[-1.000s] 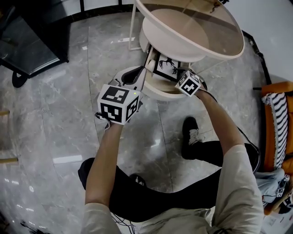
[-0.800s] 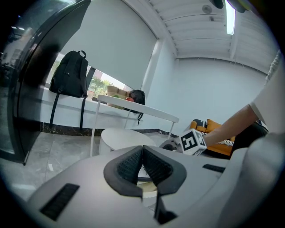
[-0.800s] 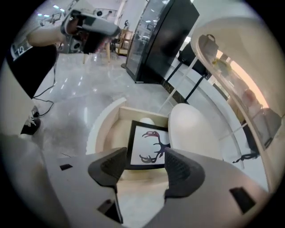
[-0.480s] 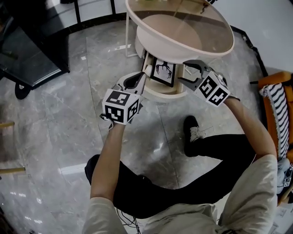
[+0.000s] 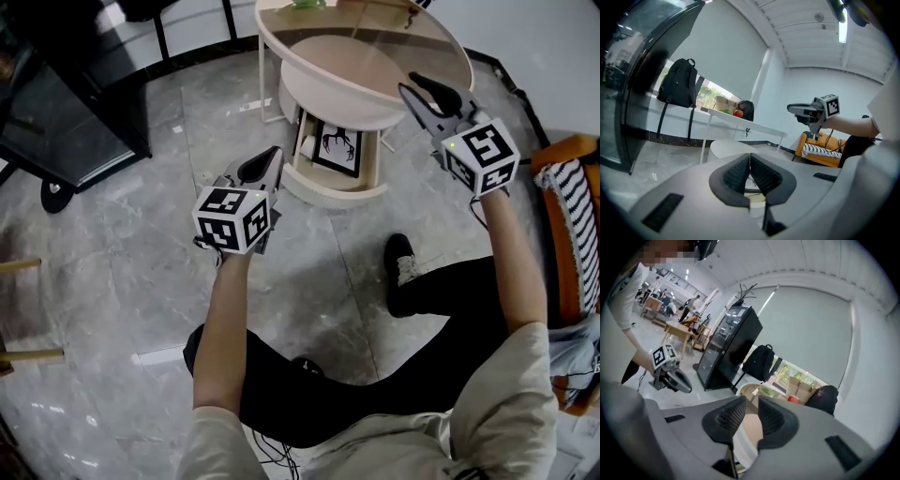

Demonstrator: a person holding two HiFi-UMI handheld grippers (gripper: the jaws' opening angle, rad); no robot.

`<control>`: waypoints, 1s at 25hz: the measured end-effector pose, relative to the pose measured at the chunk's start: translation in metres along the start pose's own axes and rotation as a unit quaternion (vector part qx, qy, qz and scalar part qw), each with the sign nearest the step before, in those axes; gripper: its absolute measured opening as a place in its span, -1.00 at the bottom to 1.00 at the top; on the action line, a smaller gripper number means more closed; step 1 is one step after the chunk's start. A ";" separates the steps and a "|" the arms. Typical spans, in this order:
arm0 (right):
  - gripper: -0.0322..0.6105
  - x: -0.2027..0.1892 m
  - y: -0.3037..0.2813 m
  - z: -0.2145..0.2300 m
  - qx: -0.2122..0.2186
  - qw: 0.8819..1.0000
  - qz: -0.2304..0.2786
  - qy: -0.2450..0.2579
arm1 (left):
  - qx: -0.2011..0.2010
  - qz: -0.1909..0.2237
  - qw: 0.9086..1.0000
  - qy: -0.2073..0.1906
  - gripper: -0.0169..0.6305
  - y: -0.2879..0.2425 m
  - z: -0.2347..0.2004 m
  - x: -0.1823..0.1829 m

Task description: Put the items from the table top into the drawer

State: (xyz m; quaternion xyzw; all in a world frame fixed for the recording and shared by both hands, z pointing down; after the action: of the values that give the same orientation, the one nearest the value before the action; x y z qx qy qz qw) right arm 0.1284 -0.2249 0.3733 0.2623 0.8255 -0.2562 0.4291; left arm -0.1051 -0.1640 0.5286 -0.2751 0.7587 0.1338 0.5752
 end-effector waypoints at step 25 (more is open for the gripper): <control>-0.79 0.025 -0.038 -0.007 -0.022 0.963 0.016 -0.268 | -0.021 0.010 1.000 -0.003 -0.89 0.001 0.006 0.023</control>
State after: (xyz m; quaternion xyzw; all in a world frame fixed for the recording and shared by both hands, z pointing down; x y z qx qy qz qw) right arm 0.0872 -0.2427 0.3631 0.1880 0.6817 -0.2921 0.6439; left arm -0.1053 -0.1657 0.5046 -0.2792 0.7568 0.1564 0.5699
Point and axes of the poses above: the fingertips, and each gripper's own axes: y backward along the fingers, z to its right, x out of its top, the point moved 5 cm from there along y, backward along the fingers, and after that the axes turned 5 degrees about z, right-handed, at the moved point
